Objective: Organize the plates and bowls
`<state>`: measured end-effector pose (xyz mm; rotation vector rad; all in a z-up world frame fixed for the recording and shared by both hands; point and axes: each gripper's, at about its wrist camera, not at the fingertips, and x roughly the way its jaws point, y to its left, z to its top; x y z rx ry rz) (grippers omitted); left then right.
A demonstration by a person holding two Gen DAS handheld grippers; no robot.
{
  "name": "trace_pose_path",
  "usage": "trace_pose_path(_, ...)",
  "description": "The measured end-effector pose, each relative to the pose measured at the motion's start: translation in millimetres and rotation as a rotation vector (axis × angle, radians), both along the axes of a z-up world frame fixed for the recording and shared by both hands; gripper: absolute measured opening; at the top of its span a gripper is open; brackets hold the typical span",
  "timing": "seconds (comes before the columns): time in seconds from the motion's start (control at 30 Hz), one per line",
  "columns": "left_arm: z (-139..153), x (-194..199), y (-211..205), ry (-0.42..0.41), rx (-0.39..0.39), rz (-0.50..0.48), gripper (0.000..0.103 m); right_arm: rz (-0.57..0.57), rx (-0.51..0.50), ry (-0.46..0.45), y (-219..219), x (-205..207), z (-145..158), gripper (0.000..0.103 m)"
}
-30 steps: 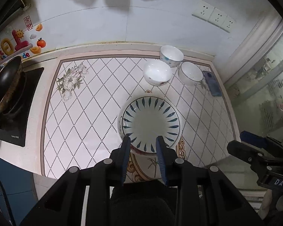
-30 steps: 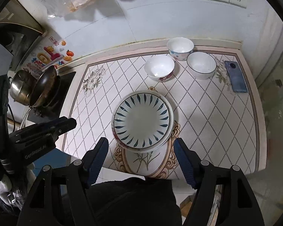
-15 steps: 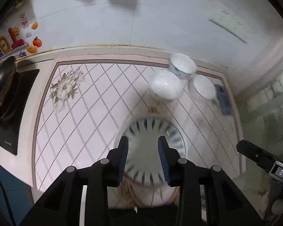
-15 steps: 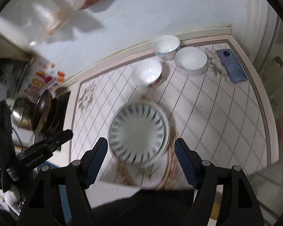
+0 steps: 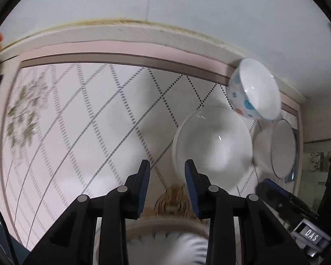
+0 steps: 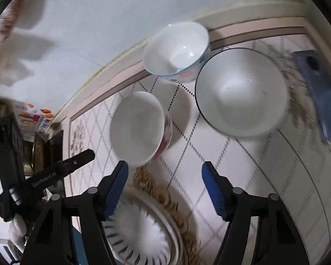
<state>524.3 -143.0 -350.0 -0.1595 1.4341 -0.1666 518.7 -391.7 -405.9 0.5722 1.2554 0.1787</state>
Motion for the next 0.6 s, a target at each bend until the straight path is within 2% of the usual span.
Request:
trace_pose_path(0.13,-19.7,14.9,-12.1,0.018,0.017,-0.039,0.03,0.024,0.015,0.011,7.3,27.4,-23.9,0.044)
trace_pose_path(0.17,-22.7,16.0,-14.0,0.019,0.022,-0.042,0.029,0.034,0.013,0.018,10.9,34.0,-30.0,0.036)
trace_pose_path(0.23,-24.3,16.0,-17.2,0.005,0.026,-0.055,0.016,0.043,0.007,0.025,17.6,39.4,-36.2,0.025)
trace_pose_path(0.3,-22.7,12.6,-20.8,-0.015,0.051,-0.071,0.015,0.045,-0.017,0.024,22.2,43.8,-40.4,0.017)
trace_pose_path(0.5,-13.5,-2.2,-25.4,-0.049,0.071,-0.091,0.015,0.06,-0.035,0.015,28.1,41.3,-37.8,0.017)
trace_pose_path(0.6,3.6,-18.2,-26.5,-0.072,0.057,-0.095,0.015,0.065,-0.029,0.006,26.4,33.5,-29.2,0.017)
